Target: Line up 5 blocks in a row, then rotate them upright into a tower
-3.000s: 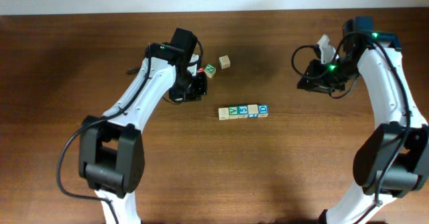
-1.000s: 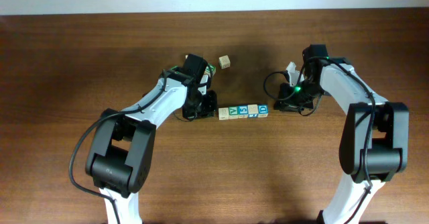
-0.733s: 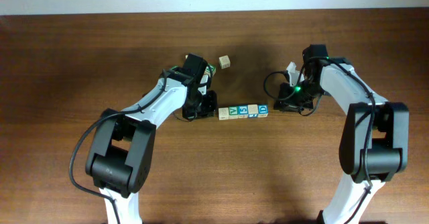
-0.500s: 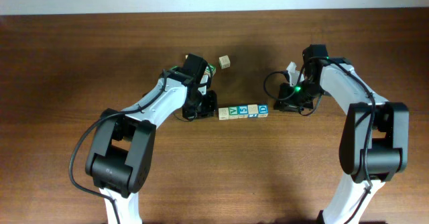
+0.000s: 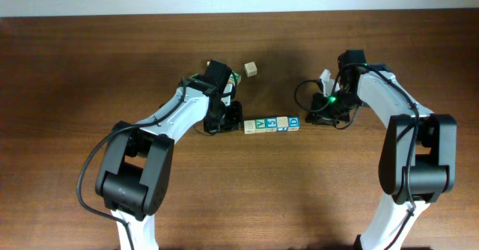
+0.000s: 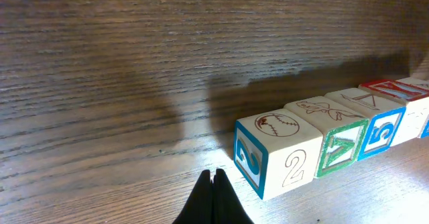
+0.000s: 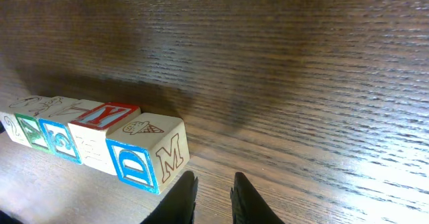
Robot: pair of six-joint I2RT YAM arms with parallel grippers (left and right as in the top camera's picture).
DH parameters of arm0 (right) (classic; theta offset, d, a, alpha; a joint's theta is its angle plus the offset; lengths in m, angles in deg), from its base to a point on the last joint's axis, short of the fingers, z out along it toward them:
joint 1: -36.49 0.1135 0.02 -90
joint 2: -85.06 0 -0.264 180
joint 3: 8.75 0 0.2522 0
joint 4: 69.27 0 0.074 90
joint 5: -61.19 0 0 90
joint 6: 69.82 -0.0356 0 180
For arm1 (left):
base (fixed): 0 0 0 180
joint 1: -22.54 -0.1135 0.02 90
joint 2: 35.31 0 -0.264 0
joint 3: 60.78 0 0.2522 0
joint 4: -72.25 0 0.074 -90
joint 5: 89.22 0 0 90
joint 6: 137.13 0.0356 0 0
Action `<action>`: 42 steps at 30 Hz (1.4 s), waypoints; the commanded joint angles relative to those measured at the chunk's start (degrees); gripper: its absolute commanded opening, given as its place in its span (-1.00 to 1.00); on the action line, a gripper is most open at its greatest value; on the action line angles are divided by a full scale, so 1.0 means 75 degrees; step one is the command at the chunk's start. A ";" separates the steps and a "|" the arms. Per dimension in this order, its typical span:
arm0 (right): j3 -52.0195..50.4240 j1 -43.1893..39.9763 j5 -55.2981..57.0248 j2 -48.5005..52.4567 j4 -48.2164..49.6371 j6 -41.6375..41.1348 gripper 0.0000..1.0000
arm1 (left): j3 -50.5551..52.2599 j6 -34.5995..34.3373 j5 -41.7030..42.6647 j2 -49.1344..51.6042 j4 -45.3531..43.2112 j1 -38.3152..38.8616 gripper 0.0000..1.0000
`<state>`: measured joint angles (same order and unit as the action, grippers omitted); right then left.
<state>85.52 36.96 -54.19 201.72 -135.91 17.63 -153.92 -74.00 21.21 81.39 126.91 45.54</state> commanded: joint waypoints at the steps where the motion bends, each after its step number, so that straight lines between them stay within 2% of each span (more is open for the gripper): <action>1: -0.0064 0.0175 0.0050 0.0111 -0.0003 0.0017 -0.61 | 0.0058 -0.0070 0.0108 0.0061 0.0003 -0.0017 -1.00; 19: -0.0064 0.0586 0.0478 0.0111 0.0326 -0.0612 -0.67 | 0.0058 -0.0055 -0.0114 0.0061 0.0003 -0.0017 -1.00; 26: -0.0210 0.0679 0.0475 0.0114 0.0300 -0.0731 -0.67 | 0.0058 0.0466 -0.0353 0.0061 -0.0073 -0.0015 -1.00; 30: -0.0405 0.0685 0.0385 0.0117 0.0388 -0.0731 -0.68 | 0.0058 0.1029 0.0172 0.0061 -0.0140 -0.0015 -1.00; 42: -0.0434 0.0921 0.0125 0.0117 0.0382 -0.0729 -0.69 | 0.0058 0.1026 0.0163 0.0061 -0.0137 -0.0017 -1.00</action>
<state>82.62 42.29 -52.27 201.74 -133.09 12.56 -153.92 -67.64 21.45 81.39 126.00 45.54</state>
